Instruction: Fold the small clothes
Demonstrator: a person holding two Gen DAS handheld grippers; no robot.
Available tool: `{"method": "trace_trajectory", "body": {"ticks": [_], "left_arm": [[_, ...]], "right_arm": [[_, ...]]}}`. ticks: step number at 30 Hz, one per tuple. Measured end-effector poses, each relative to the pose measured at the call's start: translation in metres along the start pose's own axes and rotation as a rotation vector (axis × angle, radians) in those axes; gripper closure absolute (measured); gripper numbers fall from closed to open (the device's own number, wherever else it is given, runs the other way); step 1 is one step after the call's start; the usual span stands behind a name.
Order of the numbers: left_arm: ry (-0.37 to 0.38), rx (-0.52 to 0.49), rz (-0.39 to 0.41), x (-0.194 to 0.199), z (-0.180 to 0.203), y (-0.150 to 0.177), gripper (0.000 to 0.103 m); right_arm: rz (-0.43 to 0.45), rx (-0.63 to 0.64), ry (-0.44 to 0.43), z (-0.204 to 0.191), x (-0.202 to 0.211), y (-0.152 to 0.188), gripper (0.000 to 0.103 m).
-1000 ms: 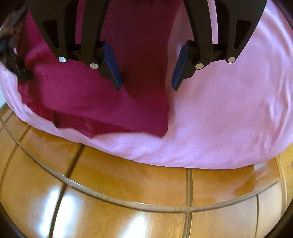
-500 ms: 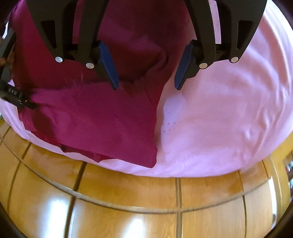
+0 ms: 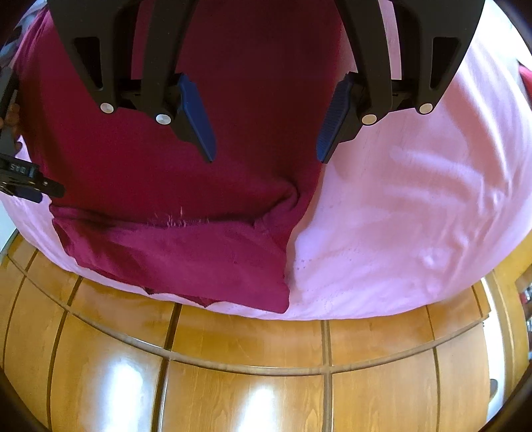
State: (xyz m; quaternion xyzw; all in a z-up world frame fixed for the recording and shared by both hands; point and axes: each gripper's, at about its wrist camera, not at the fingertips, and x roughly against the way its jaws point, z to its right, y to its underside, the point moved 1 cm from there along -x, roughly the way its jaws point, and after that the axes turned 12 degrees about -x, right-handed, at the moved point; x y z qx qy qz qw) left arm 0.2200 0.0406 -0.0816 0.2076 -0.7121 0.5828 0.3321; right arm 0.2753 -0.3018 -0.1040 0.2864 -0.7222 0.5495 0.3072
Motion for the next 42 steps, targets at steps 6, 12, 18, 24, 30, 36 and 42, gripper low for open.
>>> {"method": "trace_trajectory", "body": {"ticks": [6,12,18,24,30,36,42], "left_arm": [[0.005,-0.002,-0.026,0.007,-0.007,0.021,0.041],[0.048,0.022,-0.046,0.024,-0.019,0.045,0.041],[0.126,0.013,-0.078,0.046,-0.022,0.072,0.041],[0.213,0.013,-0.158,0.066,-0.024,0.112,0.050],[0.283,0.026,-0.219,0.067,-0.020,0.132,0.094],[0.462,0.074,-0.097,0.096,-0.027,0.105,0.094],[0.552,0.125,0.054,0.098,-0.037,0.042,0.094]], "right_arm": [[-0.051,-0.028,-0.006,0.022,0.020,0.033,0.003],[-0.126,-0.084,-0.069,0.045,0.045,0.064,0.004],[-0.216,-0.103,-0.178,0.054,0.077,0.106,0.023],[-0.322,-0.138,-0.271,0.050,0.099,0.148,0.047],[-0.365,-0.128,-0.284,0.038,0.093,0.155,0.091],[-0.277,-0.169,-0.460,0.030,0.125,0.111,0.093],[-0.159,-0.245,-0.511,0.029,0.118,0.053,0.093]]}}
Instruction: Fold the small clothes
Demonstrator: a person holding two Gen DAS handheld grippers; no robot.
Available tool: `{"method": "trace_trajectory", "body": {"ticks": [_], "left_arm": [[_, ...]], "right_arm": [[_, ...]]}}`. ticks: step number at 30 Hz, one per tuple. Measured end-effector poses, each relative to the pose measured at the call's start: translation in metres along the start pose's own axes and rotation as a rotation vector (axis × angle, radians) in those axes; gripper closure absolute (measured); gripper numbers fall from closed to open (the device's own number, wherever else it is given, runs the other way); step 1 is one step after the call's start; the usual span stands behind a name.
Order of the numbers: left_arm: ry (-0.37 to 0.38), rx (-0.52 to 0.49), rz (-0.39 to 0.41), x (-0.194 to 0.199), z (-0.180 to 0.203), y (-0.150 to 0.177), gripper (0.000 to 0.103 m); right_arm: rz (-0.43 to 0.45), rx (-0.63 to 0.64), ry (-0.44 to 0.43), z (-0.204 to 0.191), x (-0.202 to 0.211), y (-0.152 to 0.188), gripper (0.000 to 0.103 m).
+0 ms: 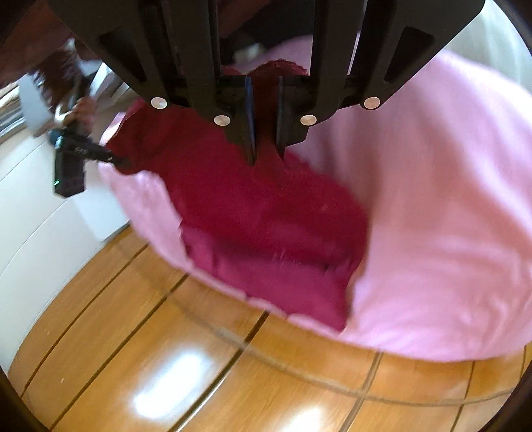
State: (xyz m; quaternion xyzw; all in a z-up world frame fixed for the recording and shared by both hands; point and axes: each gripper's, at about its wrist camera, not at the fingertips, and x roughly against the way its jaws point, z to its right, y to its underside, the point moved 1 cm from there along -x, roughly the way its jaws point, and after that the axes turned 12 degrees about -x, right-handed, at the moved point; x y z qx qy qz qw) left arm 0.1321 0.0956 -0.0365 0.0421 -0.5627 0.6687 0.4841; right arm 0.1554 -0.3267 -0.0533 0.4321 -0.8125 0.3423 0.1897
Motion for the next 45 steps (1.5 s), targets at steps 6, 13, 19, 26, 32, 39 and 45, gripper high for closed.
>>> {"method": "trace_trajectory", "body": {"ticks": [6,13,19,26,32,39,45], "left_arm": [[-0.029,0.002,0.032,-0.051,-0.017,-0.065,0.094],[-0.033,0.232,0.007,-0.094,-0.076,-0.106,0.067],[-0.091,0.271,0.081,-0.068,-0.099,-0.095,0.052],[-0.129,0.123,-0.040,-0.081,-0.084,-0.043,0.052],[-0.170,0.026,-0.051,-0.091,-0.068,-0.033,0.066],[-0.166,0.001,-0.075,-0.089,-0.067,-0.030,0.092],[-0.095,-0.034,-0.076,-0.064,-0.047,-0.009,0.092]], "right_arm": [[0.047,-0.059,0.053,0.013,-0.032,-0.057,0.093],[0.058,-0.173,0.022,0.043,-0.046,-0.102,0.054],[0.141,-0.177,-0.033,0.048,-0.010,-0.095,0.016],[0.097,-0.115,0.099,0.068,-0.009,-0.043,0.029],[0.097,-0.075,0.184,0.069,-0.046,-0.038,0.075],[0.100,-0.027,0.226,0.060,-0.028,-0.033,0.093],[0.078,0.008,0.250,0.057,-0.001,-0.015,0.094]]}}
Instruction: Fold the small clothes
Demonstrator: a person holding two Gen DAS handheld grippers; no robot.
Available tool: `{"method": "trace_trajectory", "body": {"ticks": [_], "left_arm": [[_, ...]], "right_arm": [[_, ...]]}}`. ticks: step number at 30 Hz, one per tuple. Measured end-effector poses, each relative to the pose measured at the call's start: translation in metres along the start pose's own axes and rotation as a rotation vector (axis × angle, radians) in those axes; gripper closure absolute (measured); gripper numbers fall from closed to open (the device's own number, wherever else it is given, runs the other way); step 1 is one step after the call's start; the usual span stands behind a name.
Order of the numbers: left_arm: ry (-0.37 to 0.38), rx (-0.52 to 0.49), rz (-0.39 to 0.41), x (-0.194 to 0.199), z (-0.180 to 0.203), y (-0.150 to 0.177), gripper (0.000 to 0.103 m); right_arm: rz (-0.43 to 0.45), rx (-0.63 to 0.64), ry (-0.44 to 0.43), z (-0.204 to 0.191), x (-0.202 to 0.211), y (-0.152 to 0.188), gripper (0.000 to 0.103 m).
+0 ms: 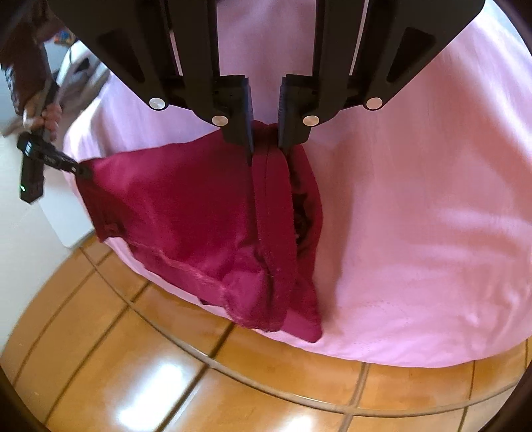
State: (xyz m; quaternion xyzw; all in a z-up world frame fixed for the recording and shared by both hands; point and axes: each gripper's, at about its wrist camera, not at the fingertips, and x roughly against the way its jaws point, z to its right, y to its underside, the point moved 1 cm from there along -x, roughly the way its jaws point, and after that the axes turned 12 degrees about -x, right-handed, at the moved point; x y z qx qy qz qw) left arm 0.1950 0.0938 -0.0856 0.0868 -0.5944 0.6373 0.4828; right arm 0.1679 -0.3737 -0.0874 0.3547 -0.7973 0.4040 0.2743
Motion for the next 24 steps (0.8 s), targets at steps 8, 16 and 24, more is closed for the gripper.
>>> {"method": "trace_trajectory", "body": {"ticks": [8,16,24], "left_arm": [[0.071,0.010,-0.069,0.032,0.025,0.054,0.091],[0.043,0.009,0.011,0.022,0.020,-0.001,0.089],[0.058,0.036,0.049,-0.003,-0.001,-0.043,0.067]], "right_arm": [[-0.130,0.006,0.006,0.019,0.019,0.053,0.090],[0.023,-0.002,0.061,0.015,0.023,0.005,0.050],[0.038,0.019,0.097,0.004,-0.023,-0.033,0.055]]}}
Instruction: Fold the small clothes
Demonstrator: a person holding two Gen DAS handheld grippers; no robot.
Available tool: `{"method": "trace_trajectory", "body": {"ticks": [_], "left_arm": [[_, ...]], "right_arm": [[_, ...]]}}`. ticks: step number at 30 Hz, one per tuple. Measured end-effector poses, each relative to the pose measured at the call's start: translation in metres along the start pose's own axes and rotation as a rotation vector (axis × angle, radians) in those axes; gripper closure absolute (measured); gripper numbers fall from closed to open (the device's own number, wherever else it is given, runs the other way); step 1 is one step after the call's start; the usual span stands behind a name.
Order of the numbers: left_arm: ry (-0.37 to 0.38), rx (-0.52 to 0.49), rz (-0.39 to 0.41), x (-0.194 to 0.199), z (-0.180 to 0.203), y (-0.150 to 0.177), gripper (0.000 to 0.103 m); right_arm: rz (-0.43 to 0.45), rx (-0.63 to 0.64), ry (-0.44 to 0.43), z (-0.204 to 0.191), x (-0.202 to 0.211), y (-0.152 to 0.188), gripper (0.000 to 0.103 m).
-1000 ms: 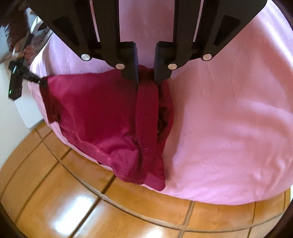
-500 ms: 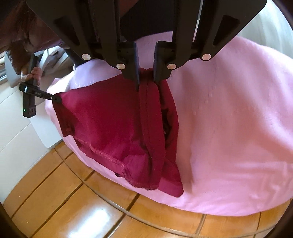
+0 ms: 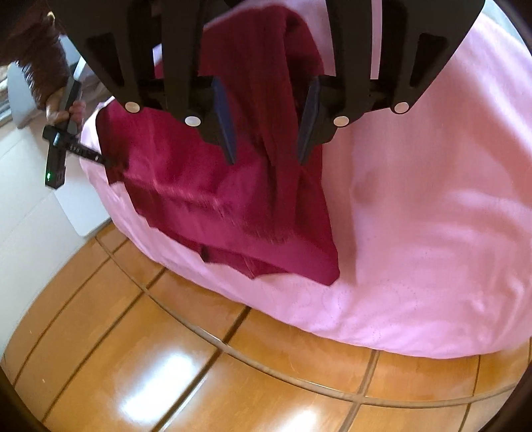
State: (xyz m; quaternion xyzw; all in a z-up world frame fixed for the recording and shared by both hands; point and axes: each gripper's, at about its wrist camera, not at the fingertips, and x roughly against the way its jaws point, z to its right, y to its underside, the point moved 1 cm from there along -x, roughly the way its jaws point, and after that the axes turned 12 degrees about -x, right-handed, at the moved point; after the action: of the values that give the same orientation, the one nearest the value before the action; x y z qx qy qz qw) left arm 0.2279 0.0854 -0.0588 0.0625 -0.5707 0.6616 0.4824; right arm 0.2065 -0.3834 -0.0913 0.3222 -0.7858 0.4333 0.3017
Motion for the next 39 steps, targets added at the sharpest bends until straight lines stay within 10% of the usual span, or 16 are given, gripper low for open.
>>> {"method": "trace_trajectory", "body": {"ticks": [2,5,12,20,36,39], "left_arm": [[0.023,0.006,0.005,-0.004,-0.004,-0.003,0.067],[0.048,0.004,-0.010,-0.022,-0.007,-0.009,0.067],[0.132,0.013,0.008,-0.031,-0.010,-0.007,0.095],[0.064,-0.049,0.173,0.019,0.011,-0.035,0.097],[-0.179,-0.025,0.031,-0.083,-0.051,-0.123,0.096],[-0.216,-0.001,-0.029,-0.100,-0.061,-0.115,0.096]], "right_arm": [[-0.003,0.032,0.031,-0.005,-0.007,0.000,0.083],[0.007,0.047,0.042,-0.003,-0.004,0.003,0.095],[0.077,0.064,0.003,-0.015,0.026,0.000,0.096],[0.174,0.097,-0.094,-0.049,0.054,-0.037,0.096],[0.049,-0.090,0.063,-0.036,-0.098,-0.145,0.095],[0.000,-0.095,0.102,-0.030,-0.120,-0.141,0.078]]}}
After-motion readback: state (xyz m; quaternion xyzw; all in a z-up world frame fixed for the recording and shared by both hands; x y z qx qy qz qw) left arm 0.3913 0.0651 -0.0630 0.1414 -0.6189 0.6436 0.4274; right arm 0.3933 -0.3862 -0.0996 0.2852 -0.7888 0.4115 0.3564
